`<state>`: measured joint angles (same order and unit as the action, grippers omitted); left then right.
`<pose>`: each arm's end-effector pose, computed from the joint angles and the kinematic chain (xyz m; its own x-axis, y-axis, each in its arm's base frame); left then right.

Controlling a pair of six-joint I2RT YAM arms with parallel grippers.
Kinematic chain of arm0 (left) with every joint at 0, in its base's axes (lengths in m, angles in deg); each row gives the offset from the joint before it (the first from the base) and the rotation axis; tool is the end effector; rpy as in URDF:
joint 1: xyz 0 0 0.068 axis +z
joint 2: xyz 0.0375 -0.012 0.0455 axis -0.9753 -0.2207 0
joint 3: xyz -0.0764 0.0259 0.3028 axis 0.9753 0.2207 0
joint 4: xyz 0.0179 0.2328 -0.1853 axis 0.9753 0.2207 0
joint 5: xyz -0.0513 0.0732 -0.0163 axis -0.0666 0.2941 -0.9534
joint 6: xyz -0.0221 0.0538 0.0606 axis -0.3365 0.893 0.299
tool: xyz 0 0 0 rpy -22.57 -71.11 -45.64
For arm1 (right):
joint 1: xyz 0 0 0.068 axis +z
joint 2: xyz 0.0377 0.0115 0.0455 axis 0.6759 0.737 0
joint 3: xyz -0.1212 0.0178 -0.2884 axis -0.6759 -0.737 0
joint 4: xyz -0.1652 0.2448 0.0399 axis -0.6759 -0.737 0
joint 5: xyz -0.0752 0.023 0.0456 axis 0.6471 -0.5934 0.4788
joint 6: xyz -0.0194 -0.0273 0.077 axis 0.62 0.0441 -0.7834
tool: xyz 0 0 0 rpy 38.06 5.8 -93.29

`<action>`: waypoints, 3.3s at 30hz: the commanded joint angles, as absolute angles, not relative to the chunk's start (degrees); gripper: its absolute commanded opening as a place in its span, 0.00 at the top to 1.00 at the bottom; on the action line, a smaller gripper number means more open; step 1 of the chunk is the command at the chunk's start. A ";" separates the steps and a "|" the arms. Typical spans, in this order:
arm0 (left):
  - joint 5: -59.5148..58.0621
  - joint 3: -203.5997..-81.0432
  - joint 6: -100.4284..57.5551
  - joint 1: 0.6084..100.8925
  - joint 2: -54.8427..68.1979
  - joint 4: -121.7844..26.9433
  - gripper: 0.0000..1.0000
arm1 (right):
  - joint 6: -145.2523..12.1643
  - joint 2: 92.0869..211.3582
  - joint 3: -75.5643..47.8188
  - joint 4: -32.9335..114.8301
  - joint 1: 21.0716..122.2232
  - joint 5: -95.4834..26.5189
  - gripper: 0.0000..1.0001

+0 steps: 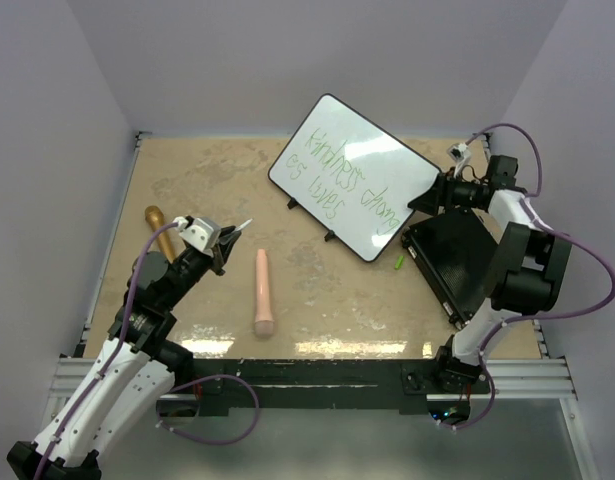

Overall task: Write a sentence on the whiteboard
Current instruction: Put down the whiteboard on the whiteboard stand, then insert the pen cap into the whiteboard marker.

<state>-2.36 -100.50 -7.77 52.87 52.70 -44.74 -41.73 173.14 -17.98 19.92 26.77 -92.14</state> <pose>0.1612 -0.0869 0.3293 0.0267 0.0273 -0.9993 0.5625 0.8260 0.0376 0.4262 -0.0508 0.2341 -0.5980 0.0345 -0.8007 -0.6335 0.5917 0.4986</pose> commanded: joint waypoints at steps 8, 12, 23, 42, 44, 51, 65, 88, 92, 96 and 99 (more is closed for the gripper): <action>-2.75 -100.56 -9.24 53.43 53.34 -46.28 1.00 | -26.18 166.89 -16.82 7.02 22.58 -88.20 0.25; -2.92 -100.65 -9.42 53.34 52.90 -46.28 1.00 | -17.21 165.39 -15.16 -0.10 21.78 -84.85 0.25; -3.45 -100.65 -9.42 53.43 52.64 -46.28 1.00 | 10.89 161.08 -15.15 -17.76 21.69 -77.29 0.27; -3.28 -100.65 -9.42 53.43 52.38 -46.28 1.00 | 47.59 151.24 -22.17 -21.32 44.17 -70.10 0.03; -3.28 -100.74 -9.50 53.43 52.20 -46.28 1.00 | 44.87 150.54 -23.58 -15.36 47.94 -67.02 0.05; -3.10 -100.83 -9.50 53.43 52.20 -46.20 1.00 | 45.12 155.27 -26.57 -10.40 51.40 -55.50 0.29; -3.10 -100.74 -9.33 53.43 51.85 -46.11 1.00 | 48.90 161.87 -30.45 -5.75 51.49 -46.36 0.59; -3.63 -100.74 -9.42 53.43 51.67 -46.20 1.00 | 48.82 169.09 -31.58 -5.83 52.98 -41.69 0.66; -3.98 -100.74 -9.42 53.43 51.24 -46.28 1.00 | 47.41 168.11 -31.94 -7.32 52.89 -46.42 0.61; -4.07 -100.83 -9.42 53.43 51.15 -46.28 1.00 | 45.39 168.11 -31.24 -8.90 52.98 -49.16 0.59; -4.24 -100.74 -9.50 53.43 50.97 -46.37 1.00 | 43.55 169.08 -31.24 -8.90 53.24 -48.90 0.60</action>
<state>-3.30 -100.50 -8.75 52.89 51.17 -44.74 46.27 168.55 -30.44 -5.72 52.69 -45.89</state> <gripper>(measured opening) 0.159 0.404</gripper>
